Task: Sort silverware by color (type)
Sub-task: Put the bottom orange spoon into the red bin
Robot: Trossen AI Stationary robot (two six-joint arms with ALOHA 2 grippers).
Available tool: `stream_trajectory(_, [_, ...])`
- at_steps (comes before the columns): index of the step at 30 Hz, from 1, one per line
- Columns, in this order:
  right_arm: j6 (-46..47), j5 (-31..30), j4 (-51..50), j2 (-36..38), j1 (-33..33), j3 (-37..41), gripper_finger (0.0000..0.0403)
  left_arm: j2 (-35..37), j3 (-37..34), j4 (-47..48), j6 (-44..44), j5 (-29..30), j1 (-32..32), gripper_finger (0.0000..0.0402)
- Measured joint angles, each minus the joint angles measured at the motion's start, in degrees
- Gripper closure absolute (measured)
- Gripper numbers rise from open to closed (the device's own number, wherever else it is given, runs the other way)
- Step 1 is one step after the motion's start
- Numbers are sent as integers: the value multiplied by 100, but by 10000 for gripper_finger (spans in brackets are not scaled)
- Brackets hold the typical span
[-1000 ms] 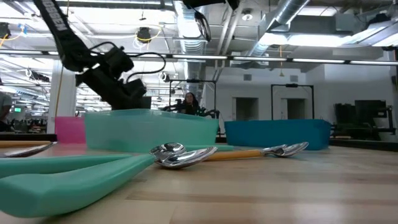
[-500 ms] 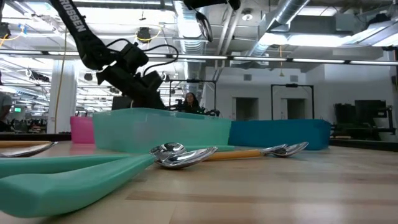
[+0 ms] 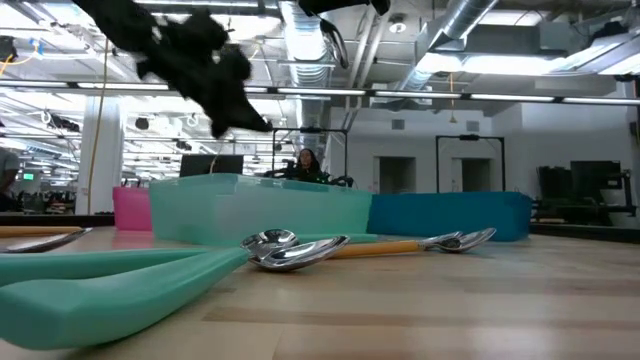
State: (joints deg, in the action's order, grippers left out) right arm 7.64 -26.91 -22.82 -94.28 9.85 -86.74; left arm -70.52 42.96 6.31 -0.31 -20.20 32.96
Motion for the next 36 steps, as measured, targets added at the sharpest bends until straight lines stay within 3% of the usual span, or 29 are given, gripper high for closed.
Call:
stream_trajectory(3, [-7,-18,-54,0,-3,0,342,903,0,937,-86,904,-744,401])
stream_trajectory(8, [-42,-22,-104,0,-4,0,342,1813,-2,2343,-1063,1803,-2100,401])
stream_trajectory(12, [-59,-21,-161,0,-4,0,342,1983,-9,3151,-1935,2668,-3153,401])
stream_trajectory(17, [-57,-21,-270,-2,-4,0,342,1787,-11,3648,-2675,2815,-4079,401])
stream_trajectory(23, [-55,-21,-265,-2,-4,0,342,1380,-158,3920,-3101,3043,-4490,401])
stream_trajectory(31, [-15,-21,-305,-2,-4,0,342,1154,-926,2994,-3294,2975,-4517,401])
stream_trajectory(36, [-11,-21,-332,-2,-4,0,342,1090,-1255,2856,-3335,3508,-4408,401])
